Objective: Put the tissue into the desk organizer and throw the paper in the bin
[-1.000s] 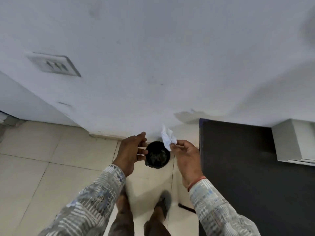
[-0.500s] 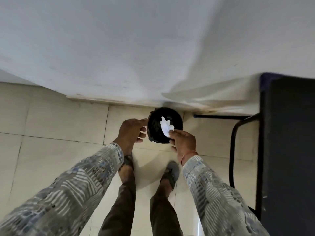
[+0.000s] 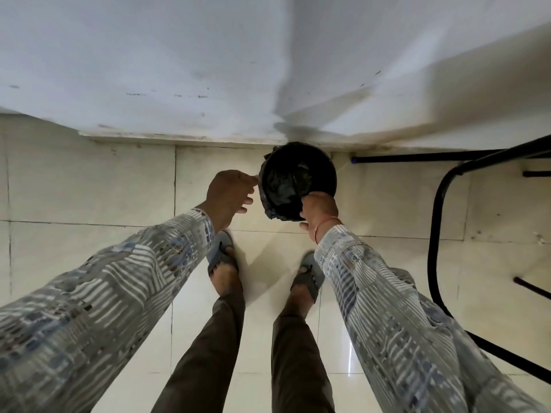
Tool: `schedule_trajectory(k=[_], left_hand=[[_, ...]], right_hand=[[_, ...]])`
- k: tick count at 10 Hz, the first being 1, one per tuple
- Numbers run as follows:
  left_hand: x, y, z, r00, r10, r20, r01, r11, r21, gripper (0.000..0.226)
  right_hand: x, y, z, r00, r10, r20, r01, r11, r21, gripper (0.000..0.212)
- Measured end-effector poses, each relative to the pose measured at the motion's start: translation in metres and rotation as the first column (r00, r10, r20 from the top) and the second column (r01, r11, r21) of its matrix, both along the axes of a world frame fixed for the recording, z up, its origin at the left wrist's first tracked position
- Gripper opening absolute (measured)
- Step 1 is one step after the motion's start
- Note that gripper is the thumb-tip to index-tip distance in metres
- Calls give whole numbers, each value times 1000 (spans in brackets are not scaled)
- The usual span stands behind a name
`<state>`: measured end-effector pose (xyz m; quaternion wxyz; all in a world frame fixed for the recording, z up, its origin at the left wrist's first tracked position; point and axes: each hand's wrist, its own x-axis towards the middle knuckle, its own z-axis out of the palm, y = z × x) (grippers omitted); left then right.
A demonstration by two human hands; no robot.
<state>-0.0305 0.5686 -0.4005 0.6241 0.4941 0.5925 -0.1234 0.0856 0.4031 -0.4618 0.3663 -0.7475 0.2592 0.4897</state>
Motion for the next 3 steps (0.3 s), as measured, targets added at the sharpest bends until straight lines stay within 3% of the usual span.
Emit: schedule_trajectory(k=[1,3], left_hand=[[4,-3,9,1000,-9,1,9,999,39,20],[13,-11,73,984,-167,-56,176,957,231,43]], right_hand=[[7,0,-1,999,10,44,-10,1000,-8,50],[16,15,95,950,215,226,-215,976,-24,53]])
